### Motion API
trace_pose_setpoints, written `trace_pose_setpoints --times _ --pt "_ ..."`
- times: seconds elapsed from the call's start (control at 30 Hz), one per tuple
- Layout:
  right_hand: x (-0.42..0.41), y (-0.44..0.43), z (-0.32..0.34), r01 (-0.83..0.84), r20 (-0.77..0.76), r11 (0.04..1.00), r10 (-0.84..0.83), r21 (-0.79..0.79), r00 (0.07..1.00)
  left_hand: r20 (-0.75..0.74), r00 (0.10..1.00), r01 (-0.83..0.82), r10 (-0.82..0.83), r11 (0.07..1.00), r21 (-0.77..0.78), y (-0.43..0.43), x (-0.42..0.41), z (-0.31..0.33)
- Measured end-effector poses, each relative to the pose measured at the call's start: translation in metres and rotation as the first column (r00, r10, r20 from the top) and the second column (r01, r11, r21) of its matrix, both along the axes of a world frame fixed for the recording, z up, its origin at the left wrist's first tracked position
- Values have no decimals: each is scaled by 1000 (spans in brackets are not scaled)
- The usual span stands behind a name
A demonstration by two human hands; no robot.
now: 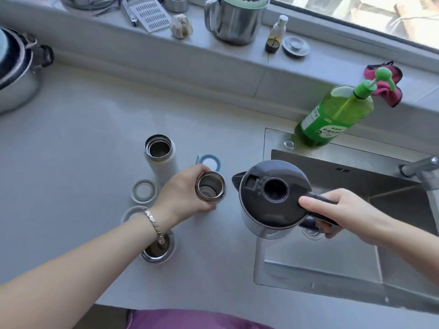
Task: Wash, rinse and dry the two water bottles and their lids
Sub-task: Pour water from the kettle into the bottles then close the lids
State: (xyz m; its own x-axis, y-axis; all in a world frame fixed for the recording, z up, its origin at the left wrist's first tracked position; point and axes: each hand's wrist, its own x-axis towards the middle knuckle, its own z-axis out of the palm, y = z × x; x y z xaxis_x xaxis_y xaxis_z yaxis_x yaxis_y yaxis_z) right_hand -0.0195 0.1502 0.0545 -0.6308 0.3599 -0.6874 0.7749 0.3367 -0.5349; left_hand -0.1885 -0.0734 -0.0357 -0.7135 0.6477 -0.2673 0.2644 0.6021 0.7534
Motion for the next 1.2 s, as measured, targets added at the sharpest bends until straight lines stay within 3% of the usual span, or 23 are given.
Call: trace_pose_setpoints --times 0.53,1.2 --pt "-23 -5 7 -127 195 988 107 91 975 9 998 57 -57 998 -11 10 0 -9" --pt "-40 -10 31 -246 295 950 183 192 938 59 998 22 -23 1000 16 4 -3 -11"
